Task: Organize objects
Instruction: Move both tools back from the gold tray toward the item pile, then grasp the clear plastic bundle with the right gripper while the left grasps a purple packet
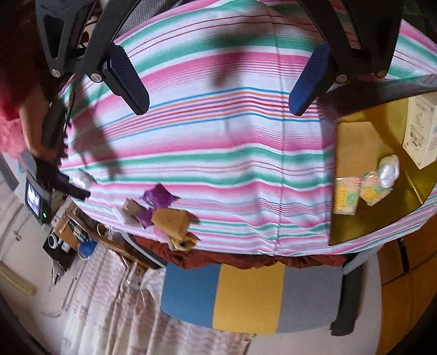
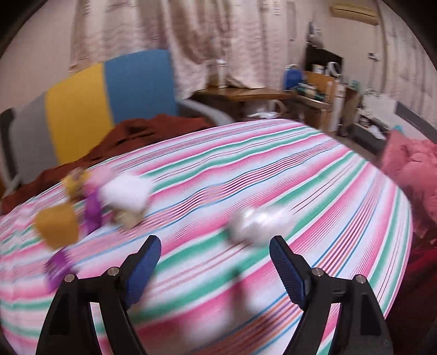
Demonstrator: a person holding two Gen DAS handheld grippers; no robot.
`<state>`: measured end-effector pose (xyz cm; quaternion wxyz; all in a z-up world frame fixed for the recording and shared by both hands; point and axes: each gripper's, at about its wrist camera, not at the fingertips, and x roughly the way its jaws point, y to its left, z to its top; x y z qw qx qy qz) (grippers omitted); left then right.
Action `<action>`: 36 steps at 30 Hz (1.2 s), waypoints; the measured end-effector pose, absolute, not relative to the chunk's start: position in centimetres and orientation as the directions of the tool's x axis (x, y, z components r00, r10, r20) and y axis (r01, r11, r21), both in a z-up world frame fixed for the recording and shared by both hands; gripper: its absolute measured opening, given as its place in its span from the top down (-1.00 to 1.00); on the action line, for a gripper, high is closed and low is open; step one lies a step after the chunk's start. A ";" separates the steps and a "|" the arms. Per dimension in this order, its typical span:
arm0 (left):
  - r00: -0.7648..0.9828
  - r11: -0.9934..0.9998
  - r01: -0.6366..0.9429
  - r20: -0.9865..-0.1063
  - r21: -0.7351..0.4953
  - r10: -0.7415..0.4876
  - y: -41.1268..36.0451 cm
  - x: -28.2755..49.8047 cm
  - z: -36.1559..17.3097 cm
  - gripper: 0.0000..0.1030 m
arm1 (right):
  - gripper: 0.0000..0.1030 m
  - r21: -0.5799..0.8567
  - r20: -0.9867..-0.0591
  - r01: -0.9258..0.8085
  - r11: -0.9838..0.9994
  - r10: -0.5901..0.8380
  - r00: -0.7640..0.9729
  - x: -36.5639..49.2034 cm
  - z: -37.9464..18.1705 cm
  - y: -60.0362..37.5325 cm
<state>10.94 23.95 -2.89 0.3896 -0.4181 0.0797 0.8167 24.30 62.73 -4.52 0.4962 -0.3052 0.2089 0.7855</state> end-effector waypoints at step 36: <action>-0.409 -0.596 -0.803 -0.725 -0.001 0.554 44.3 6.9 -4.7 -1.00 | 0.20 -0.006 -0.592 -0.751 -0.660 0.608 -0.529 21.8 -6.2 60.3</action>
